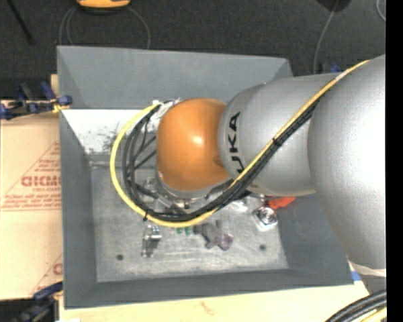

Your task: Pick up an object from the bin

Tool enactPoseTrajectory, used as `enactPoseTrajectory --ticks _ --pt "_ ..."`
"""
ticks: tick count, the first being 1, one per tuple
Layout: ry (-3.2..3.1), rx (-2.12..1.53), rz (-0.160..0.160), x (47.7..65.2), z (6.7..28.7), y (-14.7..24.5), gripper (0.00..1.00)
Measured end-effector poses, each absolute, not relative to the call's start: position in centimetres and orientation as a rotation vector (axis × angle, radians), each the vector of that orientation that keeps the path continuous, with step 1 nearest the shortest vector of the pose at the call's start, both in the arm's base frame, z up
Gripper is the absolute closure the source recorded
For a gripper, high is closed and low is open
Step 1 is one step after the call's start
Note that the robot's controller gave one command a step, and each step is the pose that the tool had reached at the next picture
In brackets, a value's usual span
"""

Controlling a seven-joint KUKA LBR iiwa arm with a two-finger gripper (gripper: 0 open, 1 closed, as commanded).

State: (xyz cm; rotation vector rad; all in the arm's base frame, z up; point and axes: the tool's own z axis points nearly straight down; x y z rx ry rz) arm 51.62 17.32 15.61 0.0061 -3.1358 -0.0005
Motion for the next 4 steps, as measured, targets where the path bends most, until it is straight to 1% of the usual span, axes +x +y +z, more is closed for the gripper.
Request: enactPoseTrajectory --ticks 1,2,3,4 --pt "-3.143 -0.029 0.003 58.7 8.3 12.9 0.00" --pt "-3.160 -0.032 -0.011 57.4 7.5 12.9 0.00" --pt "-3.120 -0.521 -0.017 53.7 7.6 12.0 0.00" --pt "-2.869 -1.297 -0.010 61.2 7.4 10.1 0.00"
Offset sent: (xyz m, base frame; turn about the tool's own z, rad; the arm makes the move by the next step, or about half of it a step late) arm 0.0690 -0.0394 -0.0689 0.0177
